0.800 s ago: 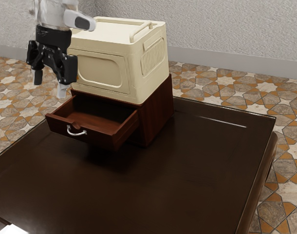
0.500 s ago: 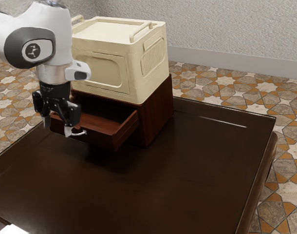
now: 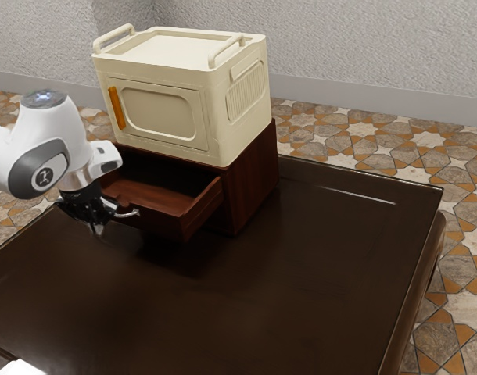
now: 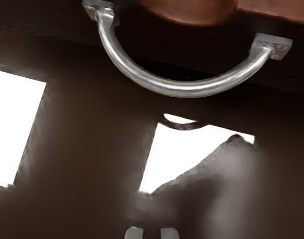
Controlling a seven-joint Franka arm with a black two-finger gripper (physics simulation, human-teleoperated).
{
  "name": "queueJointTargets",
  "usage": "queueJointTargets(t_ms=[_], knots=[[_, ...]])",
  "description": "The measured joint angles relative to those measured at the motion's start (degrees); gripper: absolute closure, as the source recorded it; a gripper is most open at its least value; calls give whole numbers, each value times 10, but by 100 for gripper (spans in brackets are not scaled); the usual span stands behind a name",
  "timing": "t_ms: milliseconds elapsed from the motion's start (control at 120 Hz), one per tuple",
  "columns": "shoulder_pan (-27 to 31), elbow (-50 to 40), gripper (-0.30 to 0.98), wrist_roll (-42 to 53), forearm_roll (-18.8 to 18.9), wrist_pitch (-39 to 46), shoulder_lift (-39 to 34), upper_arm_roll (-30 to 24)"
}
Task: Push the drawer handle with one arm to close the drawer
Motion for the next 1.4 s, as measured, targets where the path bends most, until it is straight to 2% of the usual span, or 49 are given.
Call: queueJointTargets(t_ms=[158, 600, 1400], knots=[[5, -2, 77, 28, 12, 58, 10, 0], [20, 7, 78, 78, 3, 146, 91, 0], [12, 185, 79, 123, 9, 165, 244, -2]])
